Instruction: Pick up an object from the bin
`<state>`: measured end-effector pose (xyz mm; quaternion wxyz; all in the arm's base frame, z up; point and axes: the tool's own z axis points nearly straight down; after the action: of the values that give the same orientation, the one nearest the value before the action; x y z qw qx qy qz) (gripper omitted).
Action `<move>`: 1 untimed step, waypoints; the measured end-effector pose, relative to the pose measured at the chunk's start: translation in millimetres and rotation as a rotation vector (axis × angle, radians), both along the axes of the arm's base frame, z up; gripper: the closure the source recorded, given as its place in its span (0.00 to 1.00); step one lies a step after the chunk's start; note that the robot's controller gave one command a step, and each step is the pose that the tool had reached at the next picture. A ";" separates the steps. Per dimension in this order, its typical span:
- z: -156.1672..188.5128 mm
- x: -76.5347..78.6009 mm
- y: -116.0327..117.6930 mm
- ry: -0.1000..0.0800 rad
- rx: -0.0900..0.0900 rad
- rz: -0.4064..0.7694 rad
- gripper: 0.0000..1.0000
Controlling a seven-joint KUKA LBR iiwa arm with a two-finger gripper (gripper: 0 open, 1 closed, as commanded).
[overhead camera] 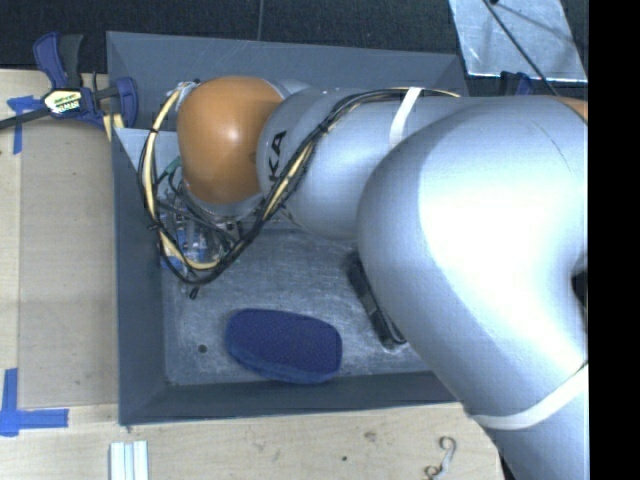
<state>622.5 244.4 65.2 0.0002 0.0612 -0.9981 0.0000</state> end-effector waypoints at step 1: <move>37.9 7.6 -4.2 -0.008 0.002 0.008 0.00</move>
Offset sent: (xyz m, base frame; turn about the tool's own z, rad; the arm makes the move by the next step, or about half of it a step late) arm 0.0055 -0.0042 0.0348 -0.0087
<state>630.2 240.2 103.1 -0.0040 0.0652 -0.9979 -0.0010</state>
